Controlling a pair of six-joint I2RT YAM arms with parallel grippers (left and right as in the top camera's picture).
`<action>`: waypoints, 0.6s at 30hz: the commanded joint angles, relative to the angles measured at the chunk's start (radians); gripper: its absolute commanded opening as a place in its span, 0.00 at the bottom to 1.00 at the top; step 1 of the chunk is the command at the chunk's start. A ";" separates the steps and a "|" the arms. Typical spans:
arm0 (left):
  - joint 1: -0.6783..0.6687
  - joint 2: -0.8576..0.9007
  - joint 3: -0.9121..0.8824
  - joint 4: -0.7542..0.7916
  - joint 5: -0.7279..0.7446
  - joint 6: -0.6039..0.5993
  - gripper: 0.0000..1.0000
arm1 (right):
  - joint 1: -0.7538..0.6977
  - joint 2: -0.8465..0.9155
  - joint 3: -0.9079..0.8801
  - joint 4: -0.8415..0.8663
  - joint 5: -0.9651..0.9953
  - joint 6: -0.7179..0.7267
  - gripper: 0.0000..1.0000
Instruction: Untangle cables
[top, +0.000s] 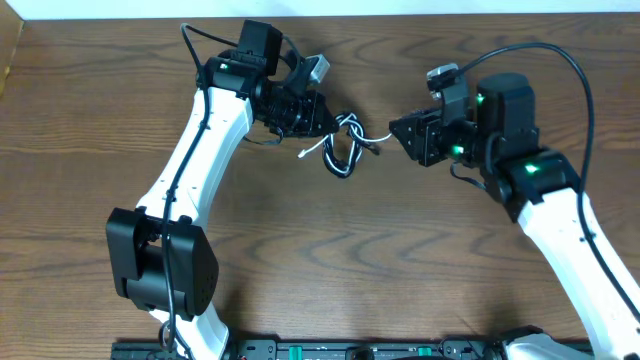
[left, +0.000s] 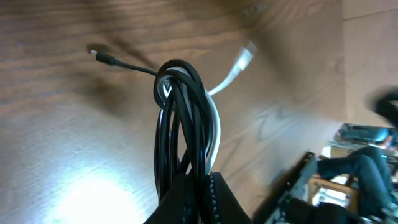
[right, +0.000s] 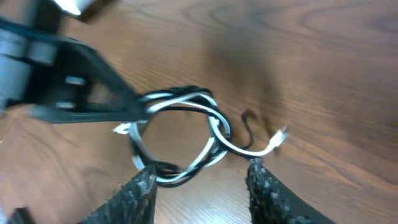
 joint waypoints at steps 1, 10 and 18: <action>-0.003 0.007 -0.001 -0.021 0.074 -0.004 0.08 | 0.005 0.066 0.014 -0.010 0.020 -0.066 0.47; -0.025 0.007 -0.011 -0.050 0.137 0.010 0.07 | 0.006 0.143 0.014 0.029 -0.110 -0.080 0.41; -0.039 0.007 -0.012 -0.007 0.344 -0.004 0.07 | 0.007 0.150 0.014 0.029 -0.110 -0.082 0.35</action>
